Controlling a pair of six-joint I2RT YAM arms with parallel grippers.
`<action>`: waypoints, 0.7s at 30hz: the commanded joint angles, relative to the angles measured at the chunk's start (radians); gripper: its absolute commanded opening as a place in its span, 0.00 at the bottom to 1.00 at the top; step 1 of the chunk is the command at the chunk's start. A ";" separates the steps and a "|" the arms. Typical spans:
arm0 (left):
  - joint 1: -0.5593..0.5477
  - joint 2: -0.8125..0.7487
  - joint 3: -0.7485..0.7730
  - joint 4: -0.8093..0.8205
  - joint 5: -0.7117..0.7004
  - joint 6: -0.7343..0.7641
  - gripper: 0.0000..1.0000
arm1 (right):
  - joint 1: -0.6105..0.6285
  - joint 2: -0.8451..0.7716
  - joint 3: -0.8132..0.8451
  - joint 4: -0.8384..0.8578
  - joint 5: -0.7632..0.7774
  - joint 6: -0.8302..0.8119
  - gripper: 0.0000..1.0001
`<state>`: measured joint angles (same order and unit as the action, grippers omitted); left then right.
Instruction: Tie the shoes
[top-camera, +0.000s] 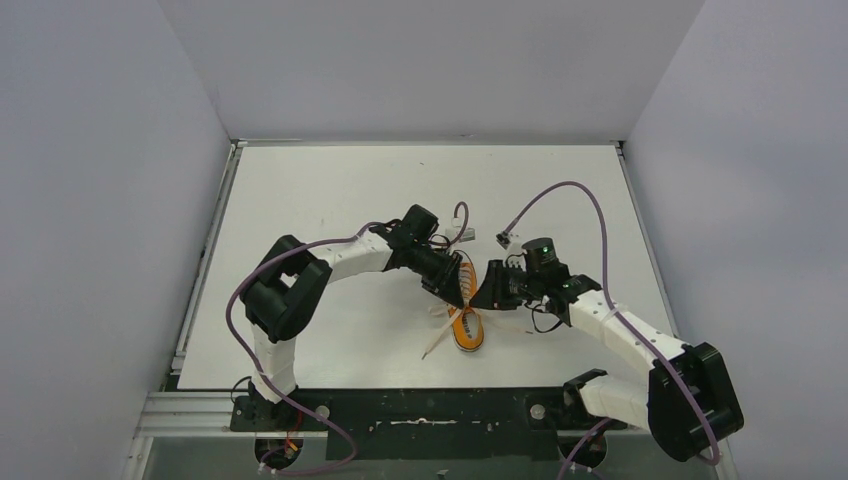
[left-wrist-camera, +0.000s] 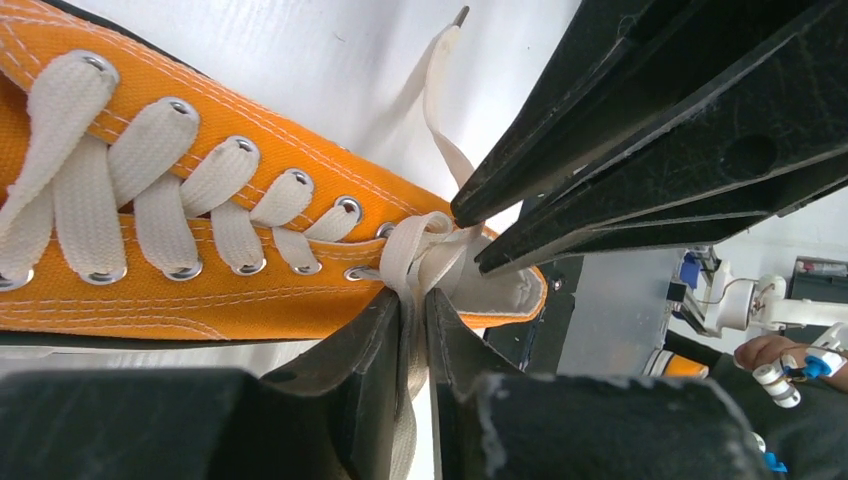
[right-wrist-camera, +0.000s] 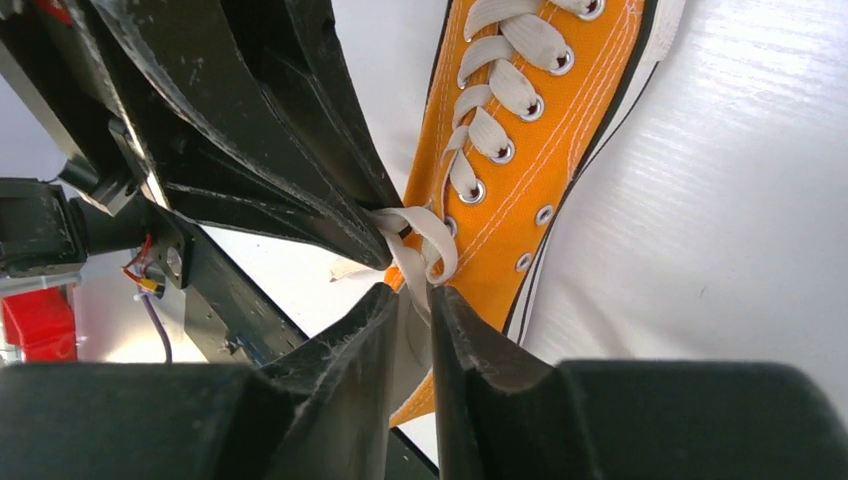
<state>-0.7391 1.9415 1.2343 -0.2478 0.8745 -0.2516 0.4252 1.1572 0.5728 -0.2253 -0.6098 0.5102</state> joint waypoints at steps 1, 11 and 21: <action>-0.002 -0.027 0.050 0.005 -0.005 0.026 0.11 | -0.018 -0.027 0.043 -0.021 0.000 -0.024 0.25; -0.001 -0.029 0.074 -0.058 -0.002 0.069 0.09 | -0.027 0.118 0.150 -0.046 -0.020 -0.107 0.32; -0.003 -0.021 0.083 -0.057 0.010 0.069 0.08 | -0.026 0.195 0.176 -0.027 -0.064 -0.142 0.26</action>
<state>-0.7391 1.9415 1.2633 -0.3111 0.8604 -0.2008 0.4053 1.3556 0.7143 -0.2932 -0.6506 0.3965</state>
